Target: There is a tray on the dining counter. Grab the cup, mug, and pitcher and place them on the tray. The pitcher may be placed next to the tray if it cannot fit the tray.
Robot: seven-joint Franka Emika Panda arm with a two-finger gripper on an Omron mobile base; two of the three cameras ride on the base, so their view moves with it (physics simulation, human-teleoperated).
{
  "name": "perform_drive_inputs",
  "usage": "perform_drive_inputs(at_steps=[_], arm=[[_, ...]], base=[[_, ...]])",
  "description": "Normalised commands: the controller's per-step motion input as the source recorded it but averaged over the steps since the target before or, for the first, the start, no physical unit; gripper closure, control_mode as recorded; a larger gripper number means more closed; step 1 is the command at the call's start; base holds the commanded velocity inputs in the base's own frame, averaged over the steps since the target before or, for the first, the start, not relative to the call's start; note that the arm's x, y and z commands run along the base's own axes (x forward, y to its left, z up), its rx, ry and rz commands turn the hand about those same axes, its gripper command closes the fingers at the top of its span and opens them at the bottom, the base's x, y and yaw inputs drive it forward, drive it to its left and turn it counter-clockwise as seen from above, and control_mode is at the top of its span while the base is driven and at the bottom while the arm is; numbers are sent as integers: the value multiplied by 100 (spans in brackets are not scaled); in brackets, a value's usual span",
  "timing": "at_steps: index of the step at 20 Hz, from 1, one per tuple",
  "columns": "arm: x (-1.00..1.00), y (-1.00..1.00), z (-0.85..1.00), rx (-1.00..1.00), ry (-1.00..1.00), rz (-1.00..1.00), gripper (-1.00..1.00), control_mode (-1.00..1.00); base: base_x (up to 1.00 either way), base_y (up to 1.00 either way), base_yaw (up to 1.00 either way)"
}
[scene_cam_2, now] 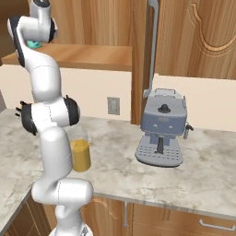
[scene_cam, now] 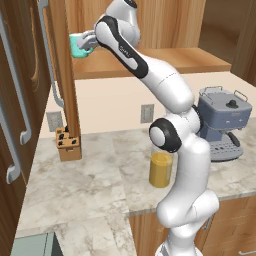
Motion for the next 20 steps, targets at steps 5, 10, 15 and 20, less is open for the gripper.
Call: perform_drive_inputs(at_steps=[5, 10, 15, 20], arm=[[-15, -23, -5, 0, 0, -13, 100, -100], [-28, -16, -20, 0, 0, -7, 100, -100], [-61, -47, -2, 0, 0, -7, 100, -100], [-69, -49, -8, 0, -3, -7, 100, -100]], base=[[0, 0, 0], [0, 0, 0], [0, 0, 0], [0, 0, 0]])
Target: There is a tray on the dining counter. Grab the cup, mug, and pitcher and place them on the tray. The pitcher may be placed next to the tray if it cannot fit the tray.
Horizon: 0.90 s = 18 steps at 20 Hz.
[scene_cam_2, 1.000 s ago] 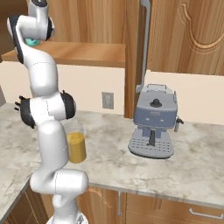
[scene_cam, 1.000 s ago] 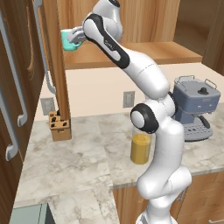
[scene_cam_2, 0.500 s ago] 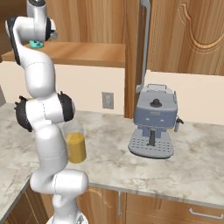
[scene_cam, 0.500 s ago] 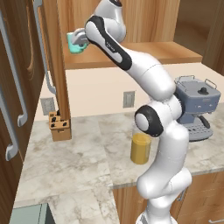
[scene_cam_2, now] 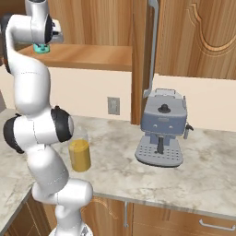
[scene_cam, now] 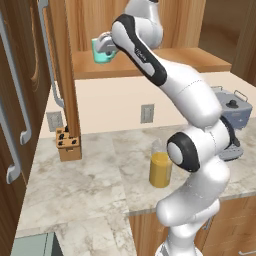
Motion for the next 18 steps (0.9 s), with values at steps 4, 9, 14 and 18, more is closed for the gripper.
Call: perform_drive_inputs(at_steps=[4, 9, 14, 18], arm=[[-72, -42, -23, 0, -6, -6, 100, -100], [-78, -53, 0, 0, -12, -4, 100, -100], [-90, -51, 0, 0, -9, -5, 100, -100], [-99, -55, 0, 0, -4, -7, 100, -100]], base=[[0, 0, 0], [0, 0, 0], [0, 0, 0], [0, 0, 0]])
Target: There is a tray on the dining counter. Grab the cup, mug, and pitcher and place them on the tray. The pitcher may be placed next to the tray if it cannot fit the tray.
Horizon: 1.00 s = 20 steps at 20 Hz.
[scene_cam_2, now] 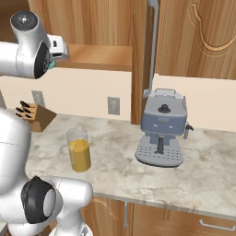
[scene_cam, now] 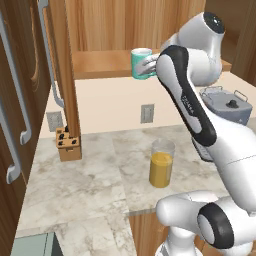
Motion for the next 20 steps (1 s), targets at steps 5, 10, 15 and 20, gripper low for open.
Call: perform_drive_inputs(at_steps=[5, 10, 15, 20], arm=[[-95, -54, 0, 0, -1, -9, 100, -100], [-80, -35, 0, 2, 0, -13, 100, -100], [-70, -17, 4, 7, 8, -14, 100, -100], [-50, -10, 6, 6, 12, -16, 100, -100]], base=[[0, 0, 0], [0, 0, 0], [0, 0, 0], [0, 0, 0]])
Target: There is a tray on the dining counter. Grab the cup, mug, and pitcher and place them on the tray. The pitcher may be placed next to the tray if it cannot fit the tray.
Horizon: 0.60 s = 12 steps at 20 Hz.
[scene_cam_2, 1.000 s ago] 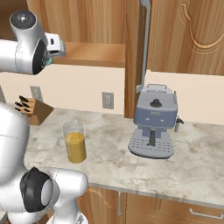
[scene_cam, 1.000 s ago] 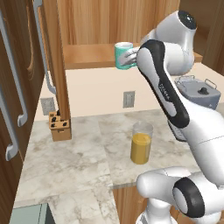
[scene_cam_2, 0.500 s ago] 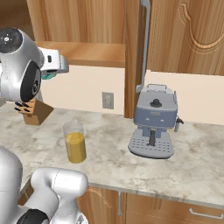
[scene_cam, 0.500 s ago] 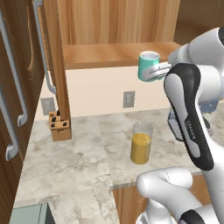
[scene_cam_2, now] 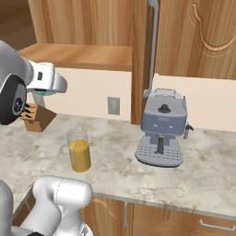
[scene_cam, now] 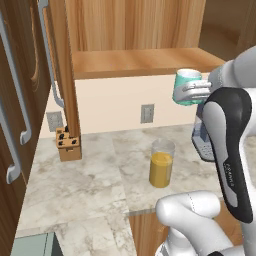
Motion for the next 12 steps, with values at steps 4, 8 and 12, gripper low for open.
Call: perform_drive_inputs(at_steps=[4, 8, 12], arm=[[-45, -13, 0, 1, 9, -9, 100, -100], [-37, -7, 0, 0, 6, -2, 100, -100], [-20, 0, 0, 0, 7, -6, 100, -100]], base=[[0, 0, 0], [0, 0, 0], [0, 0, 0]])
